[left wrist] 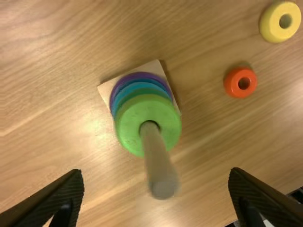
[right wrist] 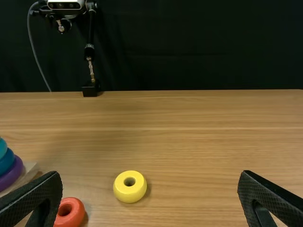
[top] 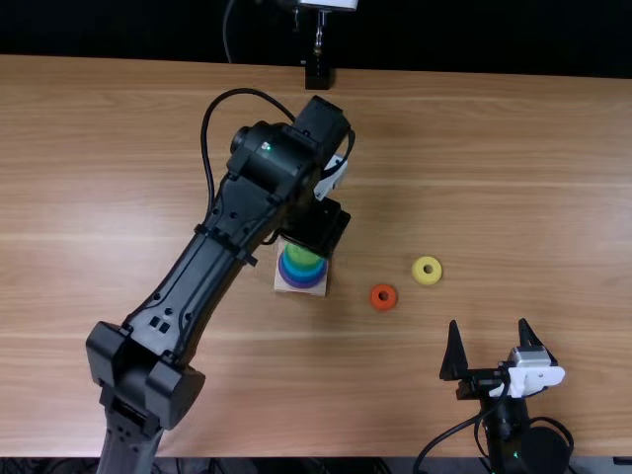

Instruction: Build the Hanoi tower: stack the rings onto the peg from bottom to top in this color order: purple, dark blue, light blue, dark green, light green, yellow, orange.

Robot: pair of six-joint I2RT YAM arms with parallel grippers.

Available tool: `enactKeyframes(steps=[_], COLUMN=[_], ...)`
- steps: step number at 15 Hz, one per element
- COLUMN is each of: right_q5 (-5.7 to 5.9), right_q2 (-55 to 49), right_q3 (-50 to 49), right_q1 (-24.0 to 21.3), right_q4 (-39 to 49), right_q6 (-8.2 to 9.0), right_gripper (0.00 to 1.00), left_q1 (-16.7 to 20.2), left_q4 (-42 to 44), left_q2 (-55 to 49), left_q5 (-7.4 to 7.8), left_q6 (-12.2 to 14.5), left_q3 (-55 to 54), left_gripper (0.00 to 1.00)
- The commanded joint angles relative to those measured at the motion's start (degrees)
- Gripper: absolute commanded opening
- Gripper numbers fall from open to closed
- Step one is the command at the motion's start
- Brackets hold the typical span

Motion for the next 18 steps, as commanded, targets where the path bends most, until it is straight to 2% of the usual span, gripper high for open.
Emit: enactKeyframes(steps=[1,3,7,8,11,14,16,17,18], right_q5=[-0.08,-0.08,-0.08,-0.08,-0.08,-0.08,-0.08,-0.08,-0.08], right_q2=[-0.7,-0.7,-0.7,-0.7,-0.7,-0.7,-0.7,-0.7,-0.7], right_q3=[-0.6,-0.6,-0.6,-0.6,-0.6,-0.6,-0.6,-0.6,-0.6], right_q1=[-0.5,-0.5,-0.5,-0.5,-0.5,-0.5,-0.5,-0.5,-0.5], right_q4=[0.2,0.2,0.2,0.2,0.2,0.2,0.2,0.2,0.2], right_q6=[-0.30,-0.30,-0.30,-0.30,-0.30,-0.30,-0.30,-0.30,-0.30], right_gripper=[1.00,1.00,1.00,1.00,1.00,1.00,1.00,1.00,1.00], left_q1=[2.1,3.8,12.4,14.7,20.7,25.3,26.5,26.6,27.0], left_q4=[0.5,1.3,6.3,7.9,22.2,46.6,63.4,67.2,69.7], left_q2=[-1.6,-5.8,-15.9,-19.2,-32.2,-48.3,-59.5,-64.7,-70.2], left_q5=[0.95,0.10,-0.21,-0.11,0.00,0.10,-0.11,-0.11,0.74], left_q6=[-0.1,0.0,0.2,0.2,0.2,0.2,0.1,0.0,-0.1], left_q3=[-0.3,-0.4,-0.7,-3.6,-22.5,-48.0,-63.4,-71.0,-78.5], left_gripper=[1.00,1.00,1.00,1.00,1.00,1.00,1.00,1.00,1.00])
